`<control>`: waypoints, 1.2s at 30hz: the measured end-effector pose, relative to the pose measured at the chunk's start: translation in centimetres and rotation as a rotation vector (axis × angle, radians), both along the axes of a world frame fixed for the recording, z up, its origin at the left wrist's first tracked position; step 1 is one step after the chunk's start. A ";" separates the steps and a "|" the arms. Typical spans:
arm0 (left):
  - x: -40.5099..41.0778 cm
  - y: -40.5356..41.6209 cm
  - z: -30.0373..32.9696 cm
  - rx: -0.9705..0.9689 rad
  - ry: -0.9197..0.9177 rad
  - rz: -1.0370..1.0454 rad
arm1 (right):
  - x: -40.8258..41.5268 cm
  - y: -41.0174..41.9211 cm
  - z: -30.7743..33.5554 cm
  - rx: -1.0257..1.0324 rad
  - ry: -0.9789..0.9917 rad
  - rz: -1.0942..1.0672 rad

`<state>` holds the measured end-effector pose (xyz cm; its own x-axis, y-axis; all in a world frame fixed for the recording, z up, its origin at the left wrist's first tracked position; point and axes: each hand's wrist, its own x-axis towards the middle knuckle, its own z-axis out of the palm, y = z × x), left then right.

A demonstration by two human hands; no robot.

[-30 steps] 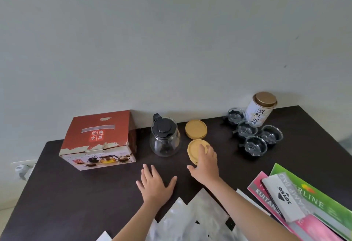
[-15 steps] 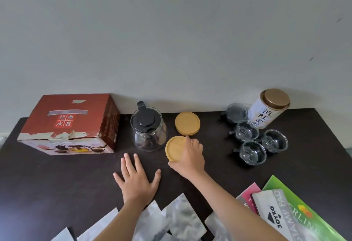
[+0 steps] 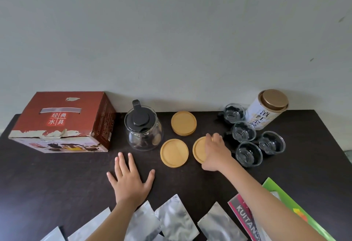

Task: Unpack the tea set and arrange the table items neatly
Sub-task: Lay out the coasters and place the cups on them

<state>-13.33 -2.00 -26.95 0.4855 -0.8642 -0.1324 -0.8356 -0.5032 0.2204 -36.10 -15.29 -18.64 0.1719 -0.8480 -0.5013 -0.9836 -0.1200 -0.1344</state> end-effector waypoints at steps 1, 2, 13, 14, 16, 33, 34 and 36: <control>0.0 0.0 0.0 0.001 -0.001 0.002 | -0.2 0.0 -0.1 0.016 0.017 0.013; 0.0 0.1 0.0 0.001 0.000 0.004 | -0.3 0.0 -0.2 0.028 0.025 0.022; -0.2 -0.1 -0.2 0.000 0.007 0.006 | 4.5 -5.3 0.0 -0.147 -0.299 -0.080; -0.2 -0.1 -0.3 -0.006 0.010 0.007 | 5.3 -5.8 -0.2 -0.145 -0.288 -0.094; -0.2 -0.1 -0.4 -0.016 0.017 0.007 | 6.6 -6.4 -0.8 -0.150 -0.237 -0.105; 0.2 0.4 -0.2 -0.005 0.012 0.010 | 9.8 -7.4 -1.1 -0.133 -0.263 -0.064; 0.3 0.3 -0.3 -0.009 0.016 0.010 | 9.4 -7.5 -0.9 -0.131 -0.262 -0.070; 0.4 0.2 -0.2 -0.009 0.016 0.010 | 8.4 -8.0 -0.4 -0.136 -0.250 -0.076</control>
<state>-12.94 -1.75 -27.12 0.4917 -0.8606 -0.1324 -0.8270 -0.5092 0.2385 -27.74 -23.30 -19.06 0.2091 -0.9198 -0.3319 -0.9288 -0.0806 -0.3617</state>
